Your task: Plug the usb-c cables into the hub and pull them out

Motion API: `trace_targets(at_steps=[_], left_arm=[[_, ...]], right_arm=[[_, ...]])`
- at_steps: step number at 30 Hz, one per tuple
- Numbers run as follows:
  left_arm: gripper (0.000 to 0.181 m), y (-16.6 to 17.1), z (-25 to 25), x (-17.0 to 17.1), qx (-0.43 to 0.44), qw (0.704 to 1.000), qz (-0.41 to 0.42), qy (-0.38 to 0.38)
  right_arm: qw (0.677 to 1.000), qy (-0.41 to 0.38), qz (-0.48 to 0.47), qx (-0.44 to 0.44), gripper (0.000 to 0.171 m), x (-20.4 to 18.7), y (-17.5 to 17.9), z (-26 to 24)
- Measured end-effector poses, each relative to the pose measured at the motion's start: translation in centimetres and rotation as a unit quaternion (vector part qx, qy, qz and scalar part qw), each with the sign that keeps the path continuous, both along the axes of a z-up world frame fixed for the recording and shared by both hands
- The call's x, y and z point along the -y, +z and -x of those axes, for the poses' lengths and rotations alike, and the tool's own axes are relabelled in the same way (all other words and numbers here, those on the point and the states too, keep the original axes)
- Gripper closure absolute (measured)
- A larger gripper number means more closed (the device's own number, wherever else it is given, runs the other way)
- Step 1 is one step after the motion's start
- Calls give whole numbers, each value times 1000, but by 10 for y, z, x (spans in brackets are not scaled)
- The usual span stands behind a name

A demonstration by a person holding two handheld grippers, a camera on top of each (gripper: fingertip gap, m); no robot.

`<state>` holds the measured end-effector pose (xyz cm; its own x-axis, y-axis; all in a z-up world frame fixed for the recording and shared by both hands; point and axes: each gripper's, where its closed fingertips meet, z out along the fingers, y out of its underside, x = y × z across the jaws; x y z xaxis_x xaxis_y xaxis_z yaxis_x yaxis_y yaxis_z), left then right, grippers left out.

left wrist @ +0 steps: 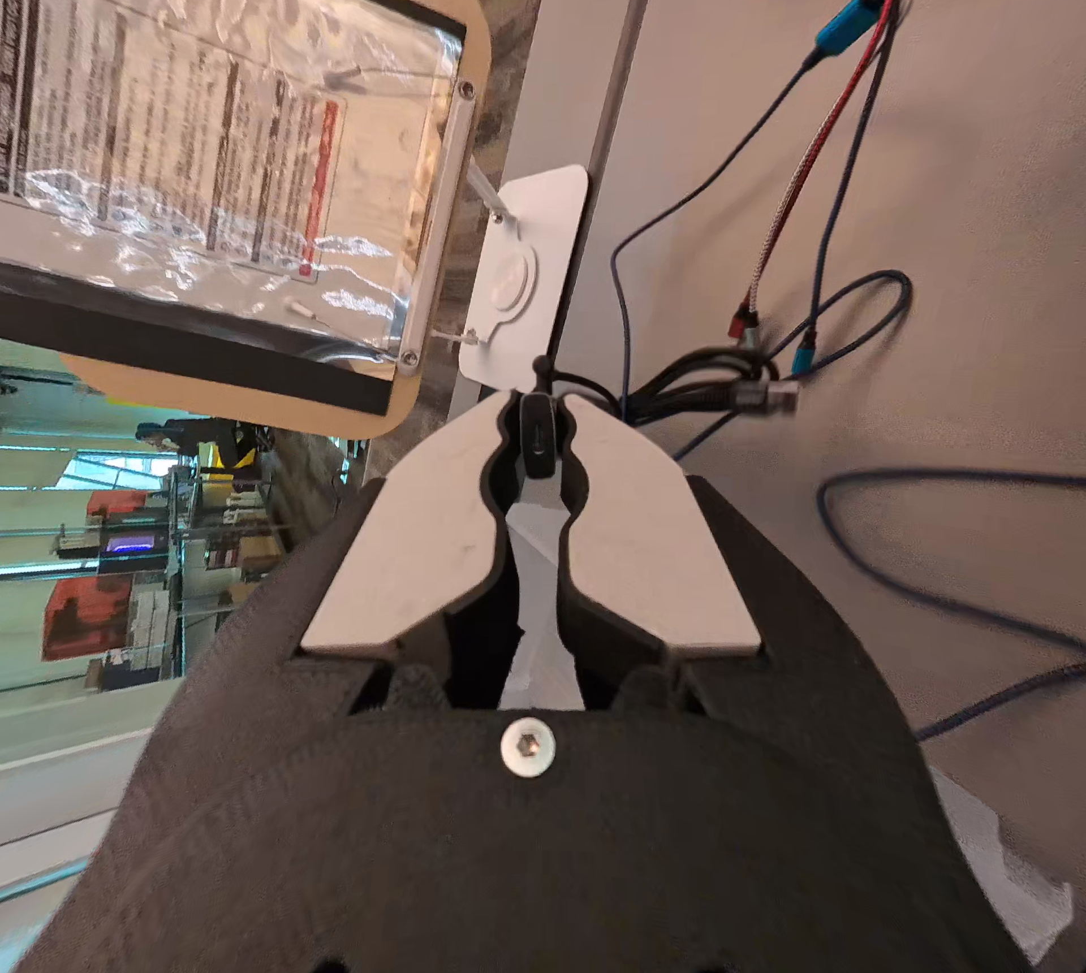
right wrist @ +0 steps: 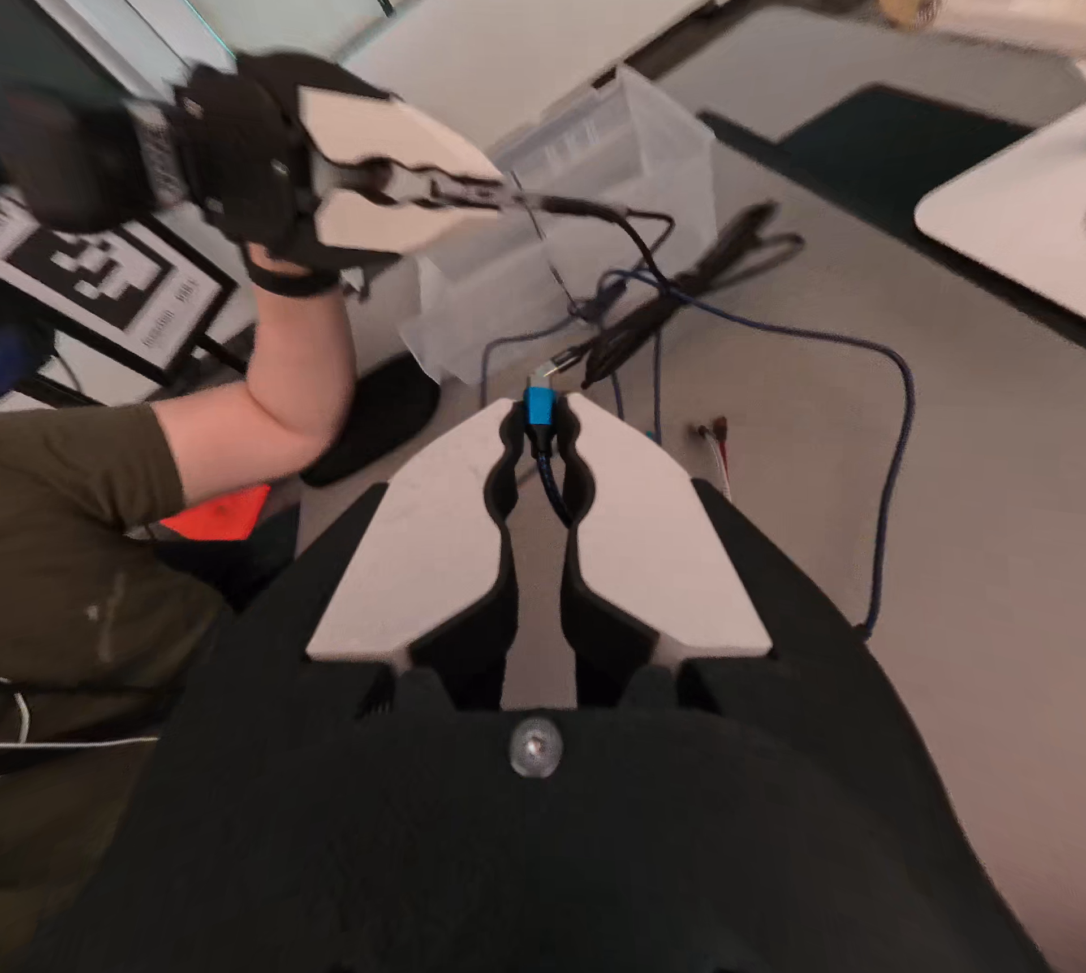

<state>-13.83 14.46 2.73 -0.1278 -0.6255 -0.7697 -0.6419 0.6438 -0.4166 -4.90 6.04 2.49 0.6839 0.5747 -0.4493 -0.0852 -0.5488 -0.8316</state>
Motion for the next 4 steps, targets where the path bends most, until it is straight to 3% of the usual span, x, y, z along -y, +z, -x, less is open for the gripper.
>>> trace_targets(at_steps=[4], left_arm=[[172,-4,2,-1,-20,1000,-4,10]], right_arm=[[994,3,72,80,160,-3,-42,-1]])
